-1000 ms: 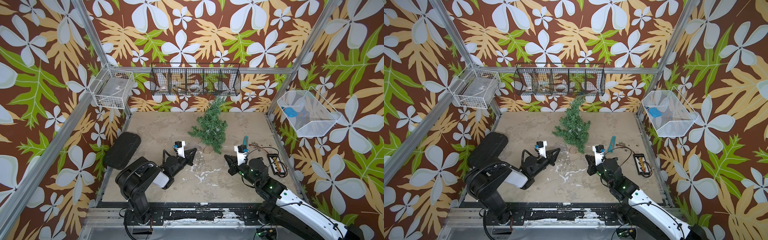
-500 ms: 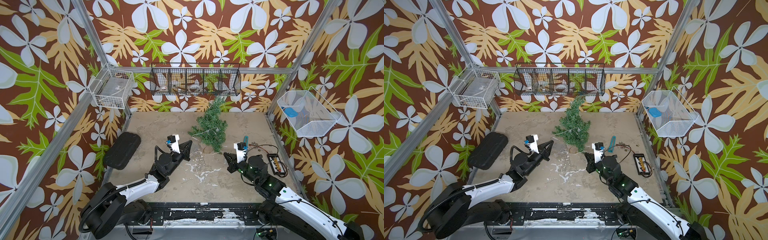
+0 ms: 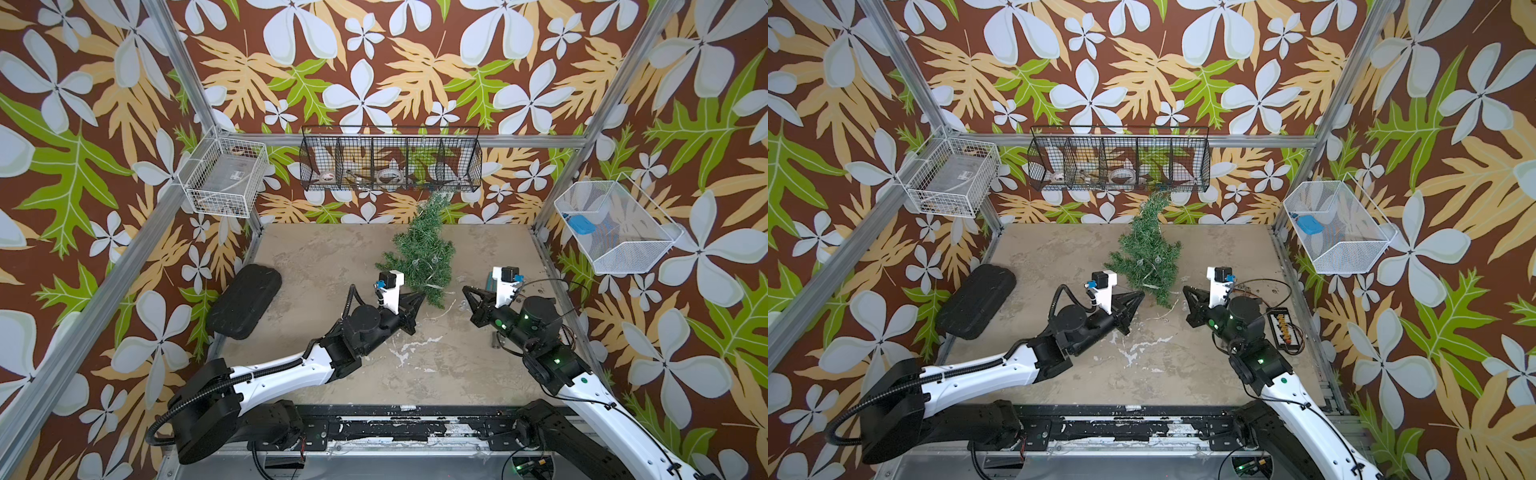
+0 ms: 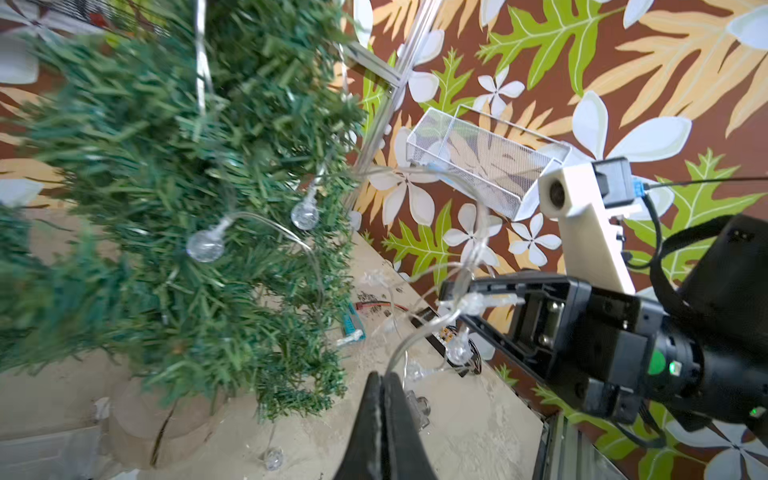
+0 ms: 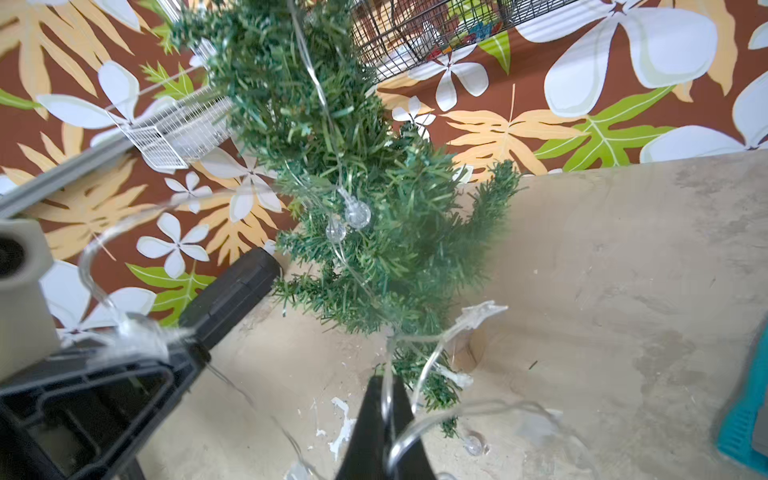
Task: Remove string lights from the small christmas tree
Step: Remove the light string from the Christmas tree.
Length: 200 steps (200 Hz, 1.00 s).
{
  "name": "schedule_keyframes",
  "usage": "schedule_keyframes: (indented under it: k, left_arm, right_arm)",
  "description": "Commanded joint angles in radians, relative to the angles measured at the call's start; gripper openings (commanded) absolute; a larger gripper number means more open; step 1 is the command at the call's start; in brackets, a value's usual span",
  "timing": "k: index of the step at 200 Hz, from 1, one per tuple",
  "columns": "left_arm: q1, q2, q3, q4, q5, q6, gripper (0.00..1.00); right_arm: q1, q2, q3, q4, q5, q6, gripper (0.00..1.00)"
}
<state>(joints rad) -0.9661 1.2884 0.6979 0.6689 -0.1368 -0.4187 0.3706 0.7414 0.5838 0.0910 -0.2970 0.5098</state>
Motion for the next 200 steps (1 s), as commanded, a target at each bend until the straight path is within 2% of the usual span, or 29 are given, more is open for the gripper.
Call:
schedule_keyframes:
  k: [1,36,116,158,200]
  left_arm:
    - [-0.009,0.042,0.035,-0.017,0.025,-0.023,0.0]
    - [-0.011,0.098,0.081,-0.041,0.051,-0.032,0.0]
    - [-0.011,0.153,0.129,-0.107,0.071,-0.034,0.0]
    - [-0.011,0.149,0.131,-0.108,0.079,-0.043,0.0]
    - [-0.011,0.149,0.132,-0.11,0.083,-0.05,0.0]
  right_arm:
    - [-0.04,-0.007,-0.005,0.087,-0.236,0.066,0.0]
    - [-0.04,0.012,-0.022,0.167,-0.366,0.091,0.0]
    - [-0.04,0.065,-0.033,0.287,-0.419,0.159,0.0]
    - [-0.039,0.097,-0.034,0.323,-0.412,0.18,0.12]
    - [-0.039,0.133,-0.017,0.348,-0.4,0.19,0.17]
